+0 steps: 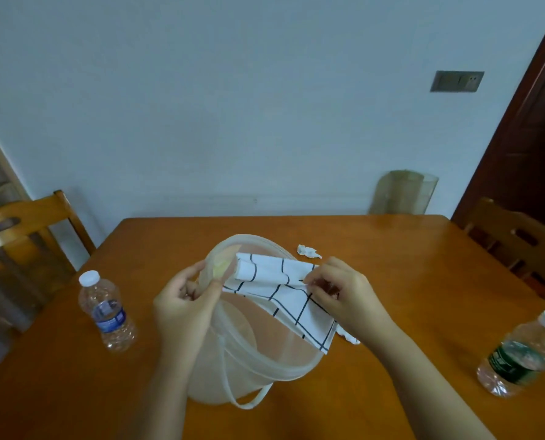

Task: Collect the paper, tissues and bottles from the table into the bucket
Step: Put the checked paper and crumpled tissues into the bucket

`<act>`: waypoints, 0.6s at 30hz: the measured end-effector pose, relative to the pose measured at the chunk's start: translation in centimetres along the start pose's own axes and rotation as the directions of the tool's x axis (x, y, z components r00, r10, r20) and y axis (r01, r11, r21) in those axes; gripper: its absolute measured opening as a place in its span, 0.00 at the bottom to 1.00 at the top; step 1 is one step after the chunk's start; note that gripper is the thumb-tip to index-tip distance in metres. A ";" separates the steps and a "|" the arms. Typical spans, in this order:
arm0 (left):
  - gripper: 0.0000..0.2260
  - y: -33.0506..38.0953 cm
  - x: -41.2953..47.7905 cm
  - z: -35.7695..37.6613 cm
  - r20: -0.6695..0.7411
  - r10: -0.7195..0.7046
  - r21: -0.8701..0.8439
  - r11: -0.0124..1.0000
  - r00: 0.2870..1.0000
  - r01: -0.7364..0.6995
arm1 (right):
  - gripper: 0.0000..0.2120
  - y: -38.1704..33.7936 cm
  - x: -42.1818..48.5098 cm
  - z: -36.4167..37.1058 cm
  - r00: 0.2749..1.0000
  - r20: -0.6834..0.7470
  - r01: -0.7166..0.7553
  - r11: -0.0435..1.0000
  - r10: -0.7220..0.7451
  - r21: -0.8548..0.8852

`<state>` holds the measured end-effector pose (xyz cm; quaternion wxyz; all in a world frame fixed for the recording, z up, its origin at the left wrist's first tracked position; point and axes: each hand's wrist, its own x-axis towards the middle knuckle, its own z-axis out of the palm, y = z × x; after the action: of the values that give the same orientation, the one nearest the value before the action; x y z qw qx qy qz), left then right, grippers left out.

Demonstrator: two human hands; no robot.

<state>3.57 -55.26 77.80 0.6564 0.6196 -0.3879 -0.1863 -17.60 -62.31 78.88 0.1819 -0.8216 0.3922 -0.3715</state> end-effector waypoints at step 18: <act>0.15 -1.5 0.9 3.7 -0.006 0.031 0.195 0.980 1.000 -0.029 | 0.10 7.9 -0.3 2.3 0.974 0.106 -0.188 0.975 0.201 -0.118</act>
<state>1.75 -58.66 76.39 0.5971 0.6757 -0.4108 -0.1348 -19.99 -67.01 72.58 0.1957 -0.8083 0.4788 -0.2813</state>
